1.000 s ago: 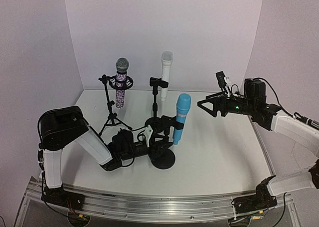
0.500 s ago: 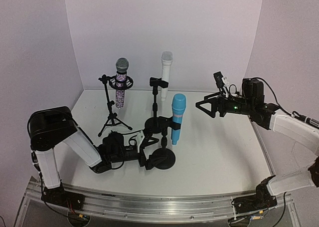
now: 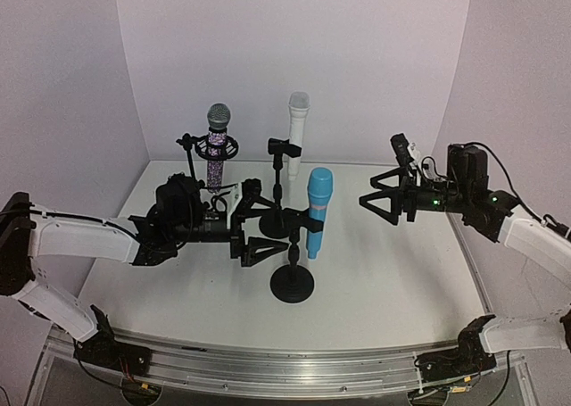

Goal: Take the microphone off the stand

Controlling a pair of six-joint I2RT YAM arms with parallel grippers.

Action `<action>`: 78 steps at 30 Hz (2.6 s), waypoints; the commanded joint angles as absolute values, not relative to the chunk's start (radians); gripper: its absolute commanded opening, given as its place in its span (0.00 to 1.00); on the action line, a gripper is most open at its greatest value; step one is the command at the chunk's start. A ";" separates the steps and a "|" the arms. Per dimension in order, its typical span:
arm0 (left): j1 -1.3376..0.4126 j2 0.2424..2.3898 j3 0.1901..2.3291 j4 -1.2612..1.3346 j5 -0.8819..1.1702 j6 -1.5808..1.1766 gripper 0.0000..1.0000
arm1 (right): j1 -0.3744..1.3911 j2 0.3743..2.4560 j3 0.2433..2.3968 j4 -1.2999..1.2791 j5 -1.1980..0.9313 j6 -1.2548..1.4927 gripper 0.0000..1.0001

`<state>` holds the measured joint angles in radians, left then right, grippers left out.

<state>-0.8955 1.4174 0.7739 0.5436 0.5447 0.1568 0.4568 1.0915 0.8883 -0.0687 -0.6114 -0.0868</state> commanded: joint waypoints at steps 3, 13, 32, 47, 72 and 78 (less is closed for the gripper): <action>-0.888 1.504 0.925 0.367 0.496 0.162 0.96 | 0.533 1.153 0.961 -0.097 -0.666 -0.168 0.88; -0.819 1.596 1.012 0.359 0.633 0.171 0.86 | 0.603 1.300 1.024 0.072 -0.720 -0.157 0.80; -0.810 1.592 1.025 0.420 0.730 0.213 0.80 | 0.703 1.393 1.012 0.258 -0.656 -0.129 0.66; -0.810 1.595 1.018 0.434 0.749 0.222 0.71 | 0.703 1.420 1.003 0.259 -0.617 -0.181 0.51; -0.810 1.585 1.006 0.428 0.803 0.247 0.07 | 0.703 1.419 0.994 0.261 -0.623 -0.198 0.25; -0.810 1.587 1.006 0.424 0.789 0.255 0.00 | 0.703 1.407 0.989 0.262 -0.616 -0.189 0.15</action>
<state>-0.8104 1.6039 0.9882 0.3939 0.7753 0.2382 0.7029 1.4147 0.9874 0.2310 -0.6266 -0.1907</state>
